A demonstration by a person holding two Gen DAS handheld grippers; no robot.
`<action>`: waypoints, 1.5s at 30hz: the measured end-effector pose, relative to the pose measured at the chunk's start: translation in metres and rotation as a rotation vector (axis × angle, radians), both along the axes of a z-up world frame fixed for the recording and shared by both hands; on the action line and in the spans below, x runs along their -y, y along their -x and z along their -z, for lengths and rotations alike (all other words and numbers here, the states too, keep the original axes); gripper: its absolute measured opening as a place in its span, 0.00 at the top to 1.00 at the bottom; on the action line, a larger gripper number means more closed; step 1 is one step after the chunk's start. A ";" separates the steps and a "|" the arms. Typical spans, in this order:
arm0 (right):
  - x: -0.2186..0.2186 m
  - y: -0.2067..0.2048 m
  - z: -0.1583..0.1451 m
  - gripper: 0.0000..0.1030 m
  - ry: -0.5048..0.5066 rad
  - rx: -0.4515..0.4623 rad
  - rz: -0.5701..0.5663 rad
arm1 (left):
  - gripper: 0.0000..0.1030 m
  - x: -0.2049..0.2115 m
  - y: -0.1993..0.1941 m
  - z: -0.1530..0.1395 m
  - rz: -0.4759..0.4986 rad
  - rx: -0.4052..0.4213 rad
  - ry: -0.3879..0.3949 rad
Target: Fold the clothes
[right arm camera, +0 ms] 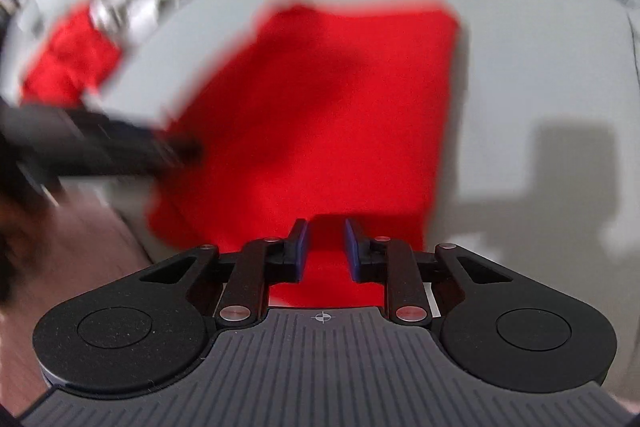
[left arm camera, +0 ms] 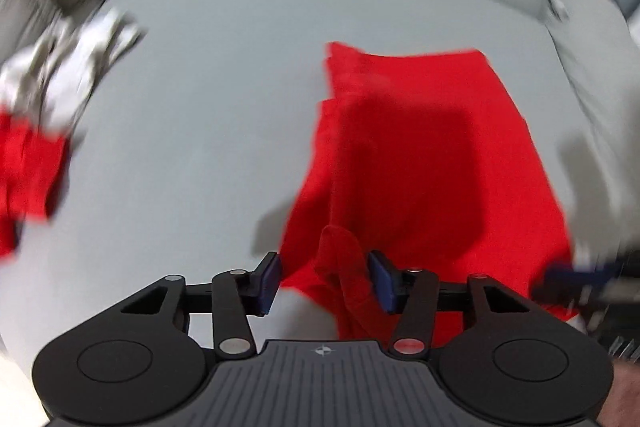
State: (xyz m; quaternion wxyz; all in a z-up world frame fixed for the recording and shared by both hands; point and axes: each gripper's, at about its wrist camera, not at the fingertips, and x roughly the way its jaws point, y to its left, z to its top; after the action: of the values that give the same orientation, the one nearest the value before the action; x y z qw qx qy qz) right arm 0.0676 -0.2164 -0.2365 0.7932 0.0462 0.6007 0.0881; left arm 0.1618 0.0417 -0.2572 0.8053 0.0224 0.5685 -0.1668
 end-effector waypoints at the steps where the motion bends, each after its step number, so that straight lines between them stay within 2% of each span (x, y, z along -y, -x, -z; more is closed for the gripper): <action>1: 0.009 0.009 0.001 0.79 0.010 0.002 -0.016 | 0.50 -0.004 0.001 -0.004 -0.004 0.002 -0.005; 3: 0.023 0.017 -0.004 0.78 0.030 -0.013 -0.038 | 0.52 -0.007 0.001 -0.014 0.017 0.020 -0.004; 5: 0.033 0.020 -0.016 0.74 0.039 -0.005 -0.035 | 0.55 -0.012 0.000 -0.030 0.056 0.042 0.066; 8: 0.046 0.012 -0.044 0.74 0.010 0.105 -0.039 | 0.56 -0.007 -0.009 -0.049 0.103 0.105 0.114; 10: 0.052 -0.009 -0.059 0.74 -0.001 0.217 -0.038 | 0.56 0.012 -0.020 -0.057 0.139 0.171 0.123; 11: 0.052 -0.014 -0.059 0.74 0.003 0.238 -0.039 | 0.56 0.022 -0.025 -0.058 0.153 0.196 0.126; 13: 0.057 -0.039 -0.059 0.74 0.034 0.350 -0.045 | 0.56 0.040 -0.035 -0.052 0.183 0.232 0.112; 15: 0.062 -0.060 -0.052 0.76 0.051 0.401 -0.034 | 0.60 0.057 -0.044 -0.043 0.211 0.254 0.089; 17: 0.066 -0.085 -0.039 0.90 0.054 0.389 -0.004 | 0.63 0.067 -0.055 -0.028 0.222 0.248 0.079; 19: 0.067 -0.108 -0.019 0.90 0.039 0.348 0.004 | 0.66 0.075 -0.073 -0.006 0.211 0.219 0.080; 21: 0.062 -0.126 -0.002 0.90 0.029 0.312 -0.035 | 0.70 0.078 -0.083 0.006 0.206 0.189 0.067; 23: 0.059 -0.134 0.009 0.90 0.022 0.286 -0.064 | 0.70 0.078 -0.096 0.023 0.191 0.160 0.013; 24: 0.057 -0.141 0.019 0.90 0.021 0.257 -0.086 | 0.67 0.075 -0.099 0.029 0.176 0.141 0.000; 26: 0.055 -0.149 0.037 0.93 0.062 0.209 -0.113 | 0.64 0.063 -0.108 0.043 0.116 0.082 0.026; 27: 0.059 -0.150 0.050 0.94 0.112 0.184 -0.122 | 0.63 0.054 -0.109 0.045 0.075 0.063 0.069; 28: 0.064 -0.147 0.053 0.94 0.103 0.184 -0.114 | 0.63 0.046 -0.110 0.046 0.037 0.051 0.109; 30: 0.079 -0.143 0.052 0.94 0.047 0.190 -0.068 | 0.66 0.040 -0.104 0.035 0.016 0.083 0.137; 32: 0.089 -0.141 0.040 0.90 0.032 0.216 -0.052 | 0.72 0.041 -0.096 0.018 0.041 0.152 0.167; 33: 0.093 -0.140 0.034 0.90 0.026 0.235 -0.051 | 0.71 0.043 -0.091 0.005 0.081 0.206 0.197; 36: 0.097 -0.143 0.018 0.90 0.016 0.289 -0.074 | 0.70 0.063 -0.088 -0.010 0.224 0.255 0.248; 37: 0.097 -0.148 0.017 0.90 0.000 0.299 -0.075 | 0.70 0.071 -0.089 -0.007 0.252 0.250 0.228; 38: 0.094 -0.154 0.017 0.90 -0.017 0.302 -0.080 | 0.71 0.085 -0.094 0.003 0.284 0.239 0.174; 40: 0.087 -0.163 0.023 0.90 -0.037 0.289 -0.097 | 0.72 0.091 -0.101 0.014 0.269 0.226 0.130; 41: 0.083 -0.168 0.029 0.90 -0.049 0.278 -0.108 | 0.72 0.091 -0.109 0.024 0.227 0.205 0.112; 43: 0.074 -0.179 0.044 0.91 -0.055 0.244 -0.120 | 0.79 0.086 -0.121 0.042 0.141 0.164 0.070; 44: 0.073 -0.180 0.050 0.94 -0.035 0.237 -0.114 | 0.85 0.083 -0.125 0.050 0.112 0.152 0.042; 45: 0.071 -0.184 0.062 0.94 0.021 0.223 -0.097 | 0.86 0.079 -0.126 0.056 0.082 0.145 0.016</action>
State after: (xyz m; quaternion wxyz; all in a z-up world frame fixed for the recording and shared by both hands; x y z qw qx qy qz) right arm 0.2516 -0.2876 -0.2981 0.8503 -0.0011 0.5113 0.1247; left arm 0.2882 -0.0377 -0.3134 0.8370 0.0513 0.5058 -0.2023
